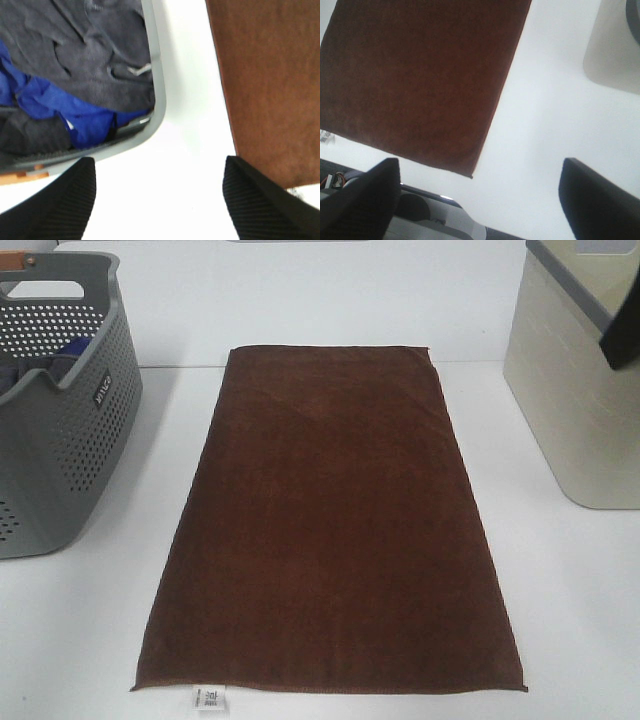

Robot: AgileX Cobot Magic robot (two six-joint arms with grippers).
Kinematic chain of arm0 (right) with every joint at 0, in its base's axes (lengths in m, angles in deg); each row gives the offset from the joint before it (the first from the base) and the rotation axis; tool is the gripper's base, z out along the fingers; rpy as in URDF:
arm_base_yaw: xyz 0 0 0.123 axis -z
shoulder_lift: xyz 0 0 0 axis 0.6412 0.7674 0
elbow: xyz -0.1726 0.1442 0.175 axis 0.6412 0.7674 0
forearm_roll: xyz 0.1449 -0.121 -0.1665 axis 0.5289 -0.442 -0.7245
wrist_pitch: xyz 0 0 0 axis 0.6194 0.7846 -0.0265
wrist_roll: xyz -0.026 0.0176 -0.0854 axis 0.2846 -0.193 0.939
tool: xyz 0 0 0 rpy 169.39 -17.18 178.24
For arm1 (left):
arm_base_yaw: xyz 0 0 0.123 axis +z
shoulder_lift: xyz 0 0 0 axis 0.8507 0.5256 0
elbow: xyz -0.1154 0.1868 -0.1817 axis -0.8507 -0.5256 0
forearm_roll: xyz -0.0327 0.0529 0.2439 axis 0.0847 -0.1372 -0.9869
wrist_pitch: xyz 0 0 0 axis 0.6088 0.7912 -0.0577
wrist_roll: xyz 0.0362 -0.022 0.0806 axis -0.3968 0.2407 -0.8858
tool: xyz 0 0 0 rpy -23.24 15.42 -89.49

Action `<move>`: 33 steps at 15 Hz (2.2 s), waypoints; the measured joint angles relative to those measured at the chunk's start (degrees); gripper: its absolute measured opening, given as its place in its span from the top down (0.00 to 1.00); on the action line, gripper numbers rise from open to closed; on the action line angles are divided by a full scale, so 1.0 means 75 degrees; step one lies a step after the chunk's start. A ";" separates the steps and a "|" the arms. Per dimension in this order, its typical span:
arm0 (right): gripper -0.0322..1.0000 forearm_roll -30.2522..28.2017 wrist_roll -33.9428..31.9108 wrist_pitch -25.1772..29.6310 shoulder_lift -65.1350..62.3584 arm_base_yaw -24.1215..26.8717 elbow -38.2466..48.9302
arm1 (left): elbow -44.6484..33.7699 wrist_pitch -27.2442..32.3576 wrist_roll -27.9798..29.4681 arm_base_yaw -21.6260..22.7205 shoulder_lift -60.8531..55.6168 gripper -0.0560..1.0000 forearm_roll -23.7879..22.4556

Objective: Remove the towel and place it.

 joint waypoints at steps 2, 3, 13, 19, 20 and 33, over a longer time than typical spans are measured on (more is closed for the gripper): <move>0.18 -0.0008 0.0000 0.0000 -0.0924 0.0000 0.1016 | -0.1635 -0.0061 0.0000 0.0000 -0.1322 0.30 0.0183; 0.18 -0.0008 0.0000 0.0000 -0.1451 0.0000 0.1574 | -0.2376 -0.0191 0.0000 0.0000 -0.1940 0.30 0.0290; 0.18 -0.0008 0.0359 -0.1039 -0.5997 0.0000 0.5409 | -0.6287 -0.1467 -0.0657 0.0000 -0.7517 0.30 0.0619; 0.19 0.0115 0.0764 -0.1138 -0.7601 0.0000 0.5470 | -0.6455 -0.1322 -0.1742 0.0000 -0.7655 0.30 0.1383; 0.19 0.0099 0.0772 -0.1138 -0.7739 0.0000 0.5470 | -0.6455 -0.1306 -0.1742 0.0000 -0.7655 0.30 0.1390; 0.19 0.0092 0.0772 -0.1138 -0.7815 0.0000 0.5470 | -0.6455 -0.1299 -0.1749 0.0000 -0.7685 0.30 0.1406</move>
